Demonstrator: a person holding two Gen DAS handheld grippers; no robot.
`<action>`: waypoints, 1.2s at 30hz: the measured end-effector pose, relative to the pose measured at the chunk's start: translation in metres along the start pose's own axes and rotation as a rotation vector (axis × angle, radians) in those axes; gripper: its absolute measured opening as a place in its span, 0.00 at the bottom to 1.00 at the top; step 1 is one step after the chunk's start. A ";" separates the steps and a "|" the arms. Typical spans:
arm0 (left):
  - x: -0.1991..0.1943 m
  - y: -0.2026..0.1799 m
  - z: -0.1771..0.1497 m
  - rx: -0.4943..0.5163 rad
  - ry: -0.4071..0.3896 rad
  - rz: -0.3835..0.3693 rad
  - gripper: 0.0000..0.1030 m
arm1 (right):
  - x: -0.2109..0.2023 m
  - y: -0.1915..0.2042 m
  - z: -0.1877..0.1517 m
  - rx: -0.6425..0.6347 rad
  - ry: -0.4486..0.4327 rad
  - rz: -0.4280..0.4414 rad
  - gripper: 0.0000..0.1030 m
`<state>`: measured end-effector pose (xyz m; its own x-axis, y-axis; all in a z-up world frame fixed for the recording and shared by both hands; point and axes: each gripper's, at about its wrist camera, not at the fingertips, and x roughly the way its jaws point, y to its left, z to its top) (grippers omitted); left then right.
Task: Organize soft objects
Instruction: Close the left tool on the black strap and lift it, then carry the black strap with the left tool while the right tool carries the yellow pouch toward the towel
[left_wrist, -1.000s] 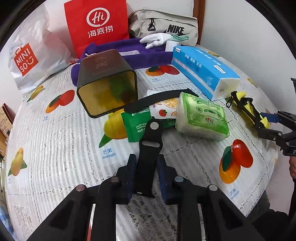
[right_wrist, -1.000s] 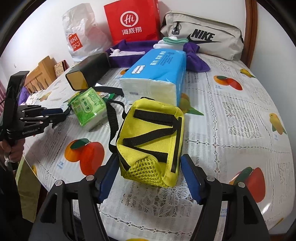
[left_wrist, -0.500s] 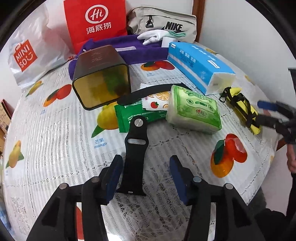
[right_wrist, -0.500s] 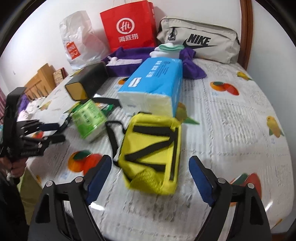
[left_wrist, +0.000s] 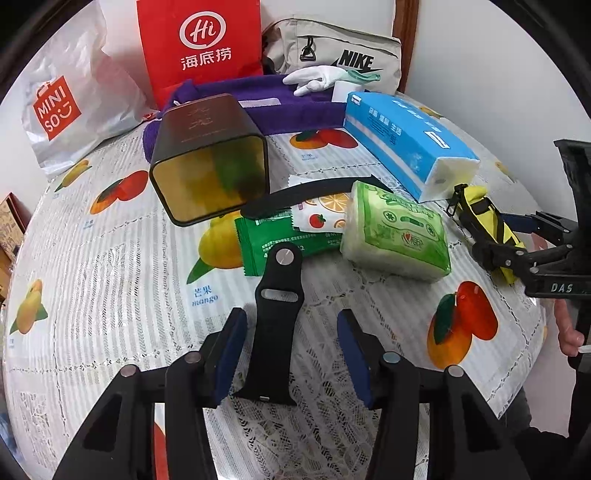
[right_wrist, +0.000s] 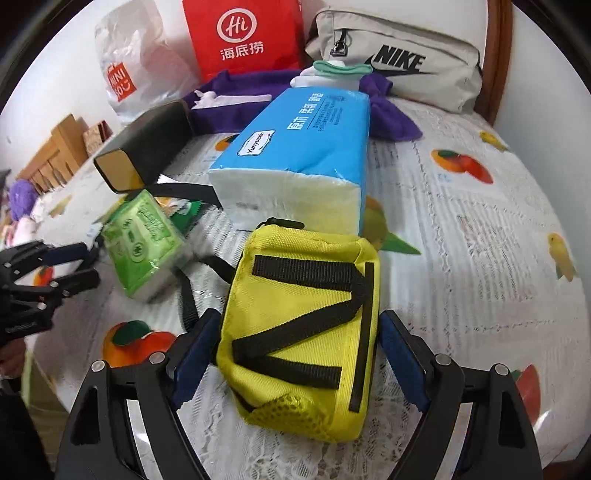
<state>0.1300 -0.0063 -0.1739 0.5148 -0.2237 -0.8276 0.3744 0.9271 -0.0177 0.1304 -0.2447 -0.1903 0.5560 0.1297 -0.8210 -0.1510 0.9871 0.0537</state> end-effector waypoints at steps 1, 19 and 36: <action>0.000 0.001 0.000 -0.003 -0.001 -0.001 0.44 | 0.001 0.002 0.000 -0.010 0.002 -0.013 0.83; -0.011 0.016 -0.004 -0.078 -0.011 0.006 0.20 | -0.016 0.000 -0.006 -0.036 -0.024 -0.002 0.59; -0.046 0.018 0.010 -0.114 -0.059 0.017 0.20 | -0.058 -0.006 0.000 -0.018 -0.090 0.082 0.58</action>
<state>0.1214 0.0179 -0.1306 0.5661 -0.2223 -0.7938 0.2767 0.9583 -0.0710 0.0989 -0.2580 -0.1426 0.6119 0.2184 -0.7602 -0.2133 0.9711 0.1072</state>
